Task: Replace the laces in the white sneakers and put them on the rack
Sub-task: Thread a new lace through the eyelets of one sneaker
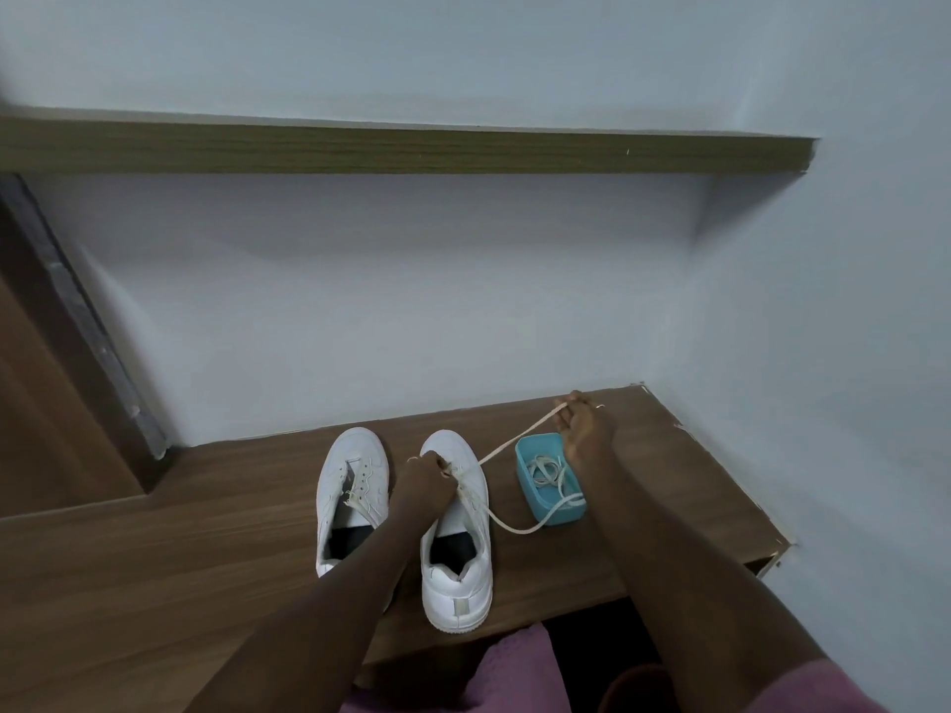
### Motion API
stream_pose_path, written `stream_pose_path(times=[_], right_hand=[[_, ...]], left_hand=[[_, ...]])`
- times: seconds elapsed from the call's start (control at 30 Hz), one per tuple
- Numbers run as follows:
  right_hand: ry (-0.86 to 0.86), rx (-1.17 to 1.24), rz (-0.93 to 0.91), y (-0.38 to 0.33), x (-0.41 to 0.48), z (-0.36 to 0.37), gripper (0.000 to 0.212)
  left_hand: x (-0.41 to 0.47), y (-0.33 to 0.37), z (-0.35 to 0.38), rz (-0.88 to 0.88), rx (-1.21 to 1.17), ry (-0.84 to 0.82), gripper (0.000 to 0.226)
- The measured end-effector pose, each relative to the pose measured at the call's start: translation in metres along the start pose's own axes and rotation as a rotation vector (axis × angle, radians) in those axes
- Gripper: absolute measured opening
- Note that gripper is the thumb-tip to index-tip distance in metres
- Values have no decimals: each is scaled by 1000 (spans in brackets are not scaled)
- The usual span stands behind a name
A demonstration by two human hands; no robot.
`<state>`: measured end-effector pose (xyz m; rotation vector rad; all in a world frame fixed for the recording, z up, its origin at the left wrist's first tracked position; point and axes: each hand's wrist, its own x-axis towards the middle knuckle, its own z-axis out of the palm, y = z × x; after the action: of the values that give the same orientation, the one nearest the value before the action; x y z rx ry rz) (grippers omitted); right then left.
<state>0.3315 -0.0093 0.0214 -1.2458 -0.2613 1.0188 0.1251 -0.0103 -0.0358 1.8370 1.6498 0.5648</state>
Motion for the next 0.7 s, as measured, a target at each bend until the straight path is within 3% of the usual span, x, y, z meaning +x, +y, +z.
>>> stream_pose_path(times=[0.1,0.23,0.37,0.47,0.57,0.7], right_hand=[[-224,43,18,11,-7,9,25],[-385,-183,-41,25,-14,27,17],[-308,-226,-99,19,-14,29,13],[-299,-39,-21,13,-5,22,19],[-165,169,27,2,7,11,27],[44,223,-87,-27,21,-11,34]], left_hand=[[2,33,-3,154,-31,-39,41],[17,75,6,280,-37,-54,31],[28,77,12,187,-48,48,33],[24,65,12,205,-165,29,24],[24,38,5,206,25,60,22],[25,6,-11,85,235,62,27]])
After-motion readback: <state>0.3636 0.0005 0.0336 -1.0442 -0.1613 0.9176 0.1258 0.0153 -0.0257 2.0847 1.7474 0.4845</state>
